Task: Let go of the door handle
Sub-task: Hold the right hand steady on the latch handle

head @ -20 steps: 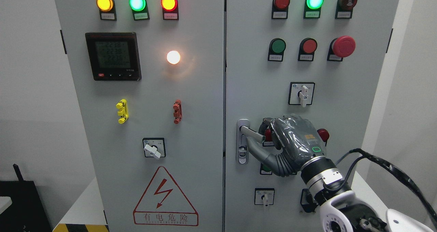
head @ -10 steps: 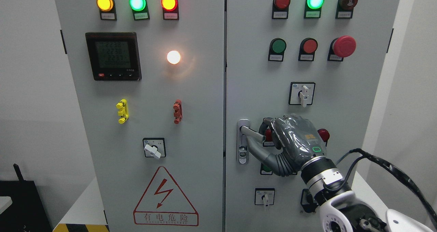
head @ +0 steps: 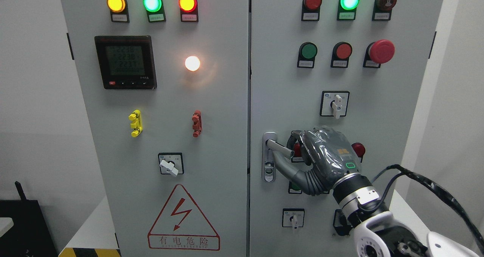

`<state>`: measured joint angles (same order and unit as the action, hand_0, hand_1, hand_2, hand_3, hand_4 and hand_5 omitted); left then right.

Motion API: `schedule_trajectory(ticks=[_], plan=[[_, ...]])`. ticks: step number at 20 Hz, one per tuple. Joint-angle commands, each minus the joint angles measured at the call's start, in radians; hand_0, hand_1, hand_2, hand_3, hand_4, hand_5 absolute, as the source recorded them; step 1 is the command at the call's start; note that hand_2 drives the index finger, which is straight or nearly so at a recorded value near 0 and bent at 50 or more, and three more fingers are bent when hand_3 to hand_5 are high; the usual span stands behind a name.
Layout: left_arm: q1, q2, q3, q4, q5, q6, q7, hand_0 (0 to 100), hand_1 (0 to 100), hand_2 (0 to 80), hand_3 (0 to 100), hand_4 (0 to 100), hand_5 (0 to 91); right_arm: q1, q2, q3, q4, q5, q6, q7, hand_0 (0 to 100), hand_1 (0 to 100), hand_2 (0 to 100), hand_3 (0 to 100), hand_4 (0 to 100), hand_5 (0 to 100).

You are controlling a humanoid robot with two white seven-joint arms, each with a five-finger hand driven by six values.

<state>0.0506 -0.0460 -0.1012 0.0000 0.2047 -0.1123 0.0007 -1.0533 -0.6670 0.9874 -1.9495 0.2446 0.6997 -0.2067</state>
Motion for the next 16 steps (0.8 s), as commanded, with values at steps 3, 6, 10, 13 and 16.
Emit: schedule_trajectory(ticks=[3, 6, 10, 13, 16], plan=[[0.000, 0.000, 0.000, -0.031, -0.001, 0.000, 0.001, 12, 39, 0.0, 0, 0, 0.0, 0.001, 0.003, 0.001, 0.001, 0.001, 0.000, 0.001, 41, 18, 63, 100, 100, 100], [0.000, 0.000, 0.000, -0.031, -0.001, 0.000, 0.001, 12, 39, 0.0, 0, 0, 0.0, 0.001, 0.004, 0.001, 0.001, 0.001, 0.000, 0.001, 41, 18, 63, 100, 100, 100], [0.000, 0.000, 0.000, -0.031, 0.001, 0.000, 0.001, 12, 39, 0.0, 0, 0, 0.0, 0.001, 0.003, 0.001, 0.001, 0.001, 0.000, 0.001, 42, 18, 64, 100, 100, 100], [0.000, 0.000, 0.000, -0.031, 0.001, 0.000, 0.001, 12, 39, 0.0, 0, 0, 0.0, 0.001, 0.003, -0.001, 0.001, 0.001, 0.000, 0.001, 42, 18, 65, 100, 100, 100], [0.000, 0.000, 0.000, -0.031, -0.001, 0.000, 0.001, 12, 39, 0.0, 0, 0, 0.0, -0.001, 0.003, -0.001, 0.001, 0.001, 0.000, 0.001, 42, 18, 66, 100, 100, 100]])
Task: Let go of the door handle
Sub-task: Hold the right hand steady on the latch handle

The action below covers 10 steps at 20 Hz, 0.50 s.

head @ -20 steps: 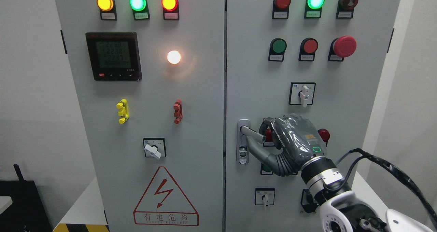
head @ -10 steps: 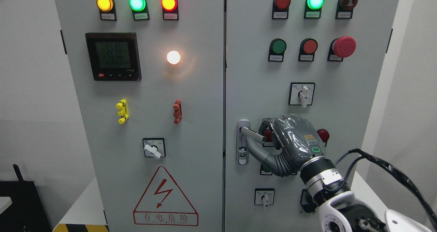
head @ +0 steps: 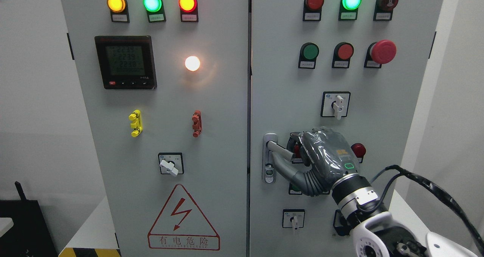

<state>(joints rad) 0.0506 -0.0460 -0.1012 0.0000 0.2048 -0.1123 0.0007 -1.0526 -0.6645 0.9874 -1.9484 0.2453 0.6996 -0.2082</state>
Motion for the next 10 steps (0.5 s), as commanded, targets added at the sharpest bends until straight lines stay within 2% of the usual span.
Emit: schedule_trajectory(ticks=[1, 10], plan=[[0.000, 0.000, 0.000, -0.031, -0.001, 0.000, 0.001, 12, 39, 0.0, 0, 0, 0.0, -0.001, 0.000, 0.001, 0.000, 0.000, 0.000, 0.003, 42, 18, 66, 100, 100, 100], [0.000, 0.000, 0.000, -0.031, -0.001, 0.000, 0.001, 12, 39, 0.0, 0, 0, 0.0, -0.003, 0.000, -0.003, 0.002, 0.000, 0.001, 0.003, 42, 18, 68, 100, 100, 100]])
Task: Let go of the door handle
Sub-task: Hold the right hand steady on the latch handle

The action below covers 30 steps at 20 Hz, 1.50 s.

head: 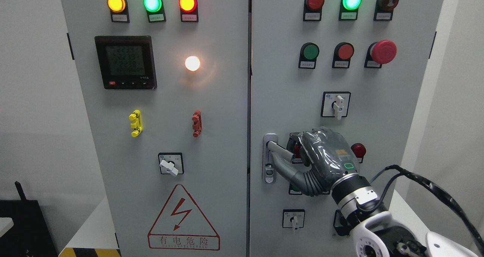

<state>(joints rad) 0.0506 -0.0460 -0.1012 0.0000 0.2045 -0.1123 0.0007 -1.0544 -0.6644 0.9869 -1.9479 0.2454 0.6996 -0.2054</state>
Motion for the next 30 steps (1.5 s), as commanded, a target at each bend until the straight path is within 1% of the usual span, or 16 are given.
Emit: schedule_trajectory(ticks=[1, 21, 30], plan=[[0.000, 0.000, 0.000, -0.031, 0.000, 0.000, 0.001, 12, 39, 0.0, 0, 0, 0.0, -0.001, 0.000, -0.001, 0.000, 0.000, 0.000, -0.002, 42, 18, 68, 100, 100, 100], [0.000, 0.000, 0.000, -0.031, 0.001, 0.000, 0.001, 12, 39, 0.0, 0, 0, 0.0, 0.002, 0.000, -0.002, 0.000, 0.000, 0.000, -0.002, 43, 18, 73, 100, 100, 100], [0.000, 0.000, 0.000, -0.031, 0.000, 0.000, 0.001, 12, 39, 0.0, 0, 0, 0.0, 0.002, 0.000, -0.002, -0.002, 0.000, 0.000, -0.002, 44, 18, 74, 100, 100, 100]])
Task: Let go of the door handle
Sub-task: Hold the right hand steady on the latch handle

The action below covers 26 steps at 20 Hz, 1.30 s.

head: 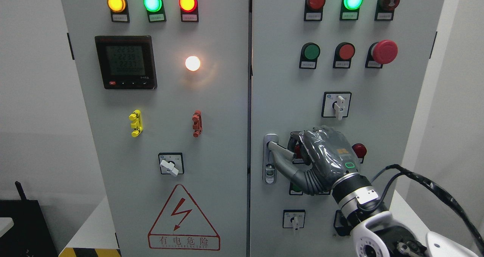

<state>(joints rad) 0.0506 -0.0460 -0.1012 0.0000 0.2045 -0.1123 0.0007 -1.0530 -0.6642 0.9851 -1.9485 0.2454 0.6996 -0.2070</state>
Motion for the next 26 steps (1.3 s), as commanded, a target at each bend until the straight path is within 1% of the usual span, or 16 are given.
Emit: schedule_trajectory(ticks=[1, 26], plan=[[0.000, 0.000, 0.000, -0.031, 0.000, 0.000, 0.001, 12, 39, 0.0, 0, 0, 0.0, 0.001, 0.000, 0.000, -0.001, 0.000, 0.000, 0.000, 44, 18, 74, 100, 100, 100], [0.000, 0.000, 0.000, -0.031, 0.001, 0.000, 0.001, 12, 39, 0.0, 0, 0, 0.0, 0.008, -0.003, 0.000, -0.004, 0.000, -0.002, -0.002, 44, 18, 75, 100, 100, 100]])
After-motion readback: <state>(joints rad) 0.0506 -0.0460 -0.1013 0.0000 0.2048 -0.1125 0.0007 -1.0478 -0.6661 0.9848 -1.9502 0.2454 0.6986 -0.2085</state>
